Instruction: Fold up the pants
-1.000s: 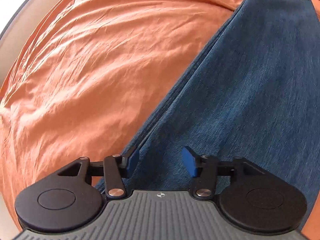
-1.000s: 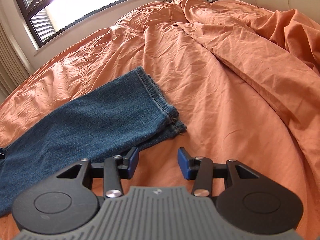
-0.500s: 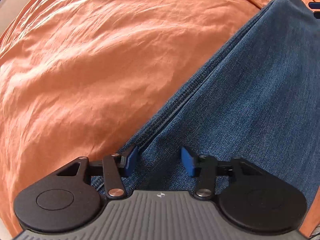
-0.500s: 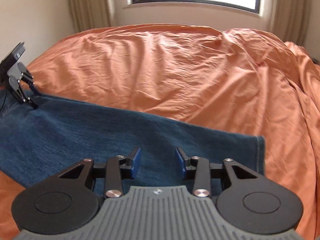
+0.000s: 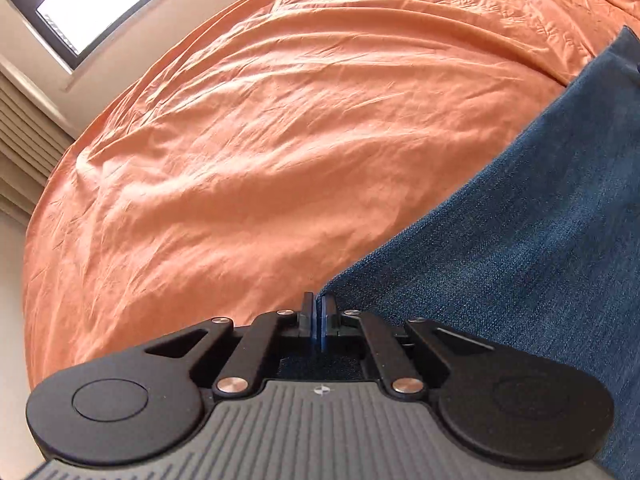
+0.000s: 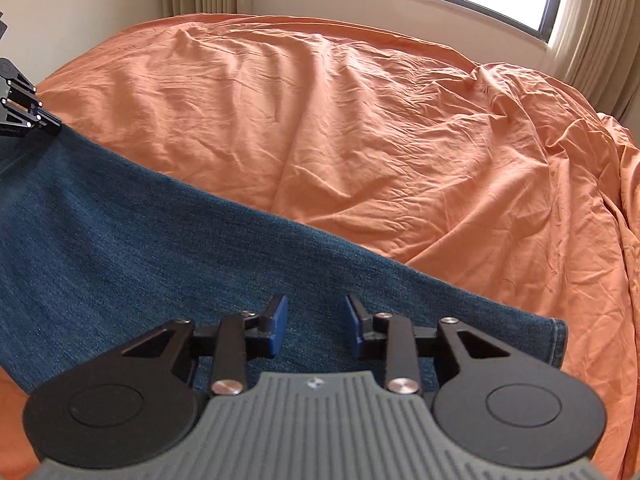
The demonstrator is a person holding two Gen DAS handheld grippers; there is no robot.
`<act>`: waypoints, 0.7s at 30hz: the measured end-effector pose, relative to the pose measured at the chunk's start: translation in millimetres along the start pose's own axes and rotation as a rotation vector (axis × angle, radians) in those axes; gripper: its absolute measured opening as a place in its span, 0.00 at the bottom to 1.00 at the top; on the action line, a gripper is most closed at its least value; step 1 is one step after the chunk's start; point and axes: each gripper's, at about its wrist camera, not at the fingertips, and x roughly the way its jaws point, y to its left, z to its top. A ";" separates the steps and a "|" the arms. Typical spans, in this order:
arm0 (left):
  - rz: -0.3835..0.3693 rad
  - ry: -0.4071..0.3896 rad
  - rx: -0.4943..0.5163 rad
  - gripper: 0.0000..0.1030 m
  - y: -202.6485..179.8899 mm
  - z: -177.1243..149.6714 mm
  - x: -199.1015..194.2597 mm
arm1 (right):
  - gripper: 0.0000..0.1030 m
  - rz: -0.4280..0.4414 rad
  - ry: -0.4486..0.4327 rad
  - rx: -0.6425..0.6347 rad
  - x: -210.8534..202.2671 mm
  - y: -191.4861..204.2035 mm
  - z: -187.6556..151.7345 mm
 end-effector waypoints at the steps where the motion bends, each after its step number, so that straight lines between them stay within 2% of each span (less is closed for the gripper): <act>1: 0.017 0.001 0.000 0.01 0.2 2.6 6.0 | 0.26 -0.015 0.005 0.014 -0.9 -1.9 -2.0; 7: -0.002 0.067 -0.015 0.05 -5.2 -1.0 32.7 | 0.26 -0.045 0.003 0.185 -28.6 -29.9 -30.4; 8: 0.004 0.052 -0.024 0.16 -4.6 -0.9 27.2 | 0.27 -0.051 0.000 0.233 -35.3 -37.0 -37.2; 9: 0.000 0.032 -0.032 0.35 -4.3 -0.2 21.5 | 0.29 -0.054 -0.008 0.297 -43.9 -46.2 -46.5; 11: -0.018 -0.012 -0.050 0.58 -6.2 2.6 5.7 | 0.29 -0.067 -0.034 0.414 -61.1 -63.9 -65.3; 12: -0.016 -0.033 -0.062 0.57 -10.1 4.2 -3.3 | 0.29 -0.080 -0.048 0.474 -69.5 -72.5 -75.6; 16: -0.106 -0.054 -0.052 0.55 -43.3 20.6 -22.9 | 0.30 -0.093 -0.097 0.709 -97.5 -101.1 -123.4; 18: -0.157 -0.064 -0.038 0.48 -66.7 29.4 -26.2 | 0.31 -0.066 -0.113 0.819 -105.5 -112.1 -146.3; 21: -0.221 -0.088 -0.020 0.46 -102.9 43.4 -24.0 | 0.33 0.004 -0.150 0.998 -108.2 -124.6 -178.4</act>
